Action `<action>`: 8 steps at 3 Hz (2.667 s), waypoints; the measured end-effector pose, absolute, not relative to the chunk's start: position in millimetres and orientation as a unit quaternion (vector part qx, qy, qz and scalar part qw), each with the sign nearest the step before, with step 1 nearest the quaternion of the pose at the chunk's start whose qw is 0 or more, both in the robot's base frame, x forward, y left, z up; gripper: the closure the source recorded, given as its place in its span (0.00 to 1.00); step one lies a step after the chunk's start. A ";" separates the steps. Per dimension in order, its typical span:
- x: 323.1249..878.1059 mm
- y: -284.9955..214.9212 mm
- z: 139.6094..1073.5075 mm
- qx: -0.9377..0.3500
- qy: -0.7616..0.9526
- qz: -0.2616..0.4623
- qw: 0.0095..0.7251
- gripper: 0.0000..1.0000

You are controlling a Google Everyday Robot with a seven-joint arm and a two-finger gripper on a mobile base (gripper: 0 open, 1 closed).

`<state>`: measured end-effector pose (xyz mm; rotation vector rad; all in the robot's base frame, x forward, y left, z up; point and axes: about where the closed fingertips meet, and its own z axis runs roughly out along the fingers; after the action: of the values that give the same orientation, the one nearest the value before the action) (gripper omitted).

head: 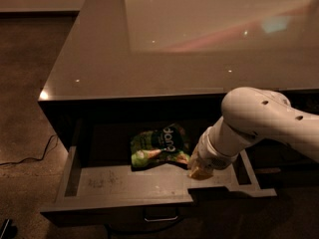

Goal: Open top drawer

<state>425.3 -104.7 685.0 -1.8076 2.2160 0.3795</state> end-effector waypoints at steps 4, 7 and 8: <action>406.7 -93.0 651.3 -0.632 0.757 0.142 0.085 1.00; 370.1 -106.4 653.6 -0.640 0.749 0.154 0.072 1.00; 368.7 -107.7 653.5 -0.641 0.749 0.155 0.071 1.00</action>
Offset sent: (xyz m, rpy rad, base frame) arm -0.0012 0.0139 -0.0256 -0.0181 0.0514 0.0206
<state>368.7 -107.7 653.5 -1.9273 2.2517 0.4657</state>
